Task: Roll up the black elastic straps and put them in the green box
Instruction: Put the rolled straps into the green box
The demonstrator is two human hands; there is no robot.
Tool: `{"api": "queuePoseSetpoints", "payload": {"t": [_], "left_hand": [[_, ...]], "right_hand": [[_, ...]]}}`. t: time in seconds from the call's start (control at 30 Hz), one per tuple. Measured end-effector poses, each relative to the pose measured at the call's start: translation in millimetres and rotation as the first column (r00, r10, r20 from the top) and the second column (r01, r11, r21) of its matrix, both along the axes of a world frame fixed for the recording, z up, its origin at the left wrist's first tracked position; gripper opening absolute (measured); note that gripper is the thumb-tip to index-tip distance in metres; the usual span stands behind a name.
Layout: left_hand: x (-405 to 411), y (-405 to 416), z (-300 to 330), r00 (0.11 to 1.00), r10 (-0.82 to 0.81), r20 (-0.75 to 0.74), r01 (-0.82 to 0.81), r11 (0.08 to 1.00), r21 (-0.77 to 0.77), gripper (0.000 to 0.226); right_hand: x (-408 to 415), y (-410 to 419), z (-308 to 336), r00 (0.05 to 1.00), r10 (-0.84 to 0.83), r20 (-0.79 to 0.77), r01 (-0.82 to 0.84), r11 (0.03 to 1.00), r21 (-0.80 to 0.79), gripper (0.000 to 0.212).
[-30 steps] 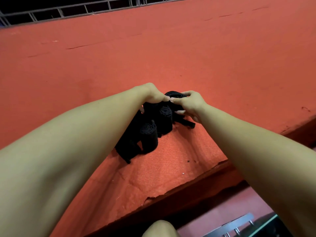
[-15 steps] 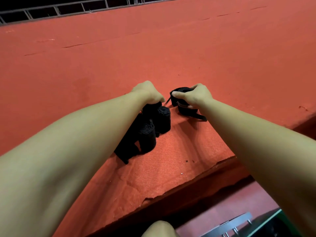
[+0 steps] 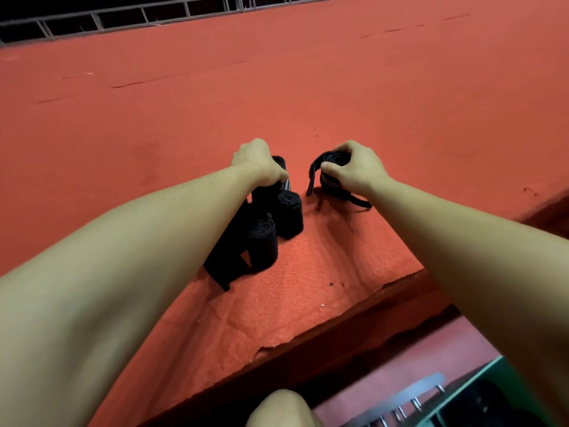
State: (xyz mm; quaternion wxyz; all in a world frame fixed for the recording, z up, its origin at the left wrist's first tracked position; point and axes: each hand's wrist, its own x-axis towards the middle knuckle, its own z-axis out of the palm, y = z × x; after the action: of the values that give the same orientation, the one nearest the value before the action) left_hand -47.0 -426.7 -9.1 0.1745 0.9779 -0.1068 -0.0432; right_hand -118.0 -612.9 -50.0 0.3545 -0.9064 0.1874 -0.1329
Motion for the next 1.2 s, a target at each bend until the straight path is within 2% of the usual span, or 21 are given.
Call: {"api": "queuePoseSetpoints", "payload": {"t": [0.1,0.17,0.27,0.47,0.53,0.67,0.73,0.83,0.93,1.2], "left_hand": [[-9,0,6,0.995,-0.009,0.096,0.014,0.998,-0.053,0.046],[-16,2,15,0.990,-0.013,0.144,0.025,0.996,-0.085,0.056],[-27,3,32,0.981,-0.057,0.184,0.080,0.989,-0.123,0.059],[-74,-2,62,0.949,-0.214,0.232,0.256,0.952,-0.168,0.068],[-93,-7,64,0.932,-0.289,0.221,0.327,0.930,-0.166,0.069],[-147,-25,57,0.877,-0.436,0.201,0.468,0.871,-0.151,0.064],[-175,-35,49,0.843,-0.507,0.182,0.533,0.833,-0.149,0.059],[-217,-48,30,0.788,-0.601,0.134,0.615,0.775,-0.144,0.054],[-253,-56,9,0.746,-0.663,0.067,0.666,0.736,-0.123,0.057],[-331,-64,-47,0.594,-0.802,-0.070,0.800,0.598,-0.060,0.062]], "right_hand": [[-15,-1,11,0.994,-0.089,0.060,0.084,0.994,0.076,0.061],[-26,-2,19,0.988,-0.128,0.085,0.124,0.991,0.053,0.066],[-46,-6,31,0.990,-0.128,0.056,0.131,0.991,-0.039,0.060],[-108,-10,48,0.996,-0.085,0.022,0.087,0.991,-0.097,0.054],[-132,-12,51,0.996,-0.088,-0.004,0.087,0.989,-0.122,0.062],[-195,-25,53,0.982,-0.170,-0.083,0.159,0.979,-0.129,0.093],[-225,-29,54,0.974,-0.180,-0.140,0.154,0.973,-0.174,0.099],[-270,-31,53,0.958,-0.155,-0.242,0.093,0.964,-0.251,0.083],[-312,-33,42,0.930,-0.132,-0.343,0.041,0.965,-0.260,0.074],[-401,-34,-5,0.857,-0.086,-0.509,-0.035,0.974,-0.224,0.083]]}}
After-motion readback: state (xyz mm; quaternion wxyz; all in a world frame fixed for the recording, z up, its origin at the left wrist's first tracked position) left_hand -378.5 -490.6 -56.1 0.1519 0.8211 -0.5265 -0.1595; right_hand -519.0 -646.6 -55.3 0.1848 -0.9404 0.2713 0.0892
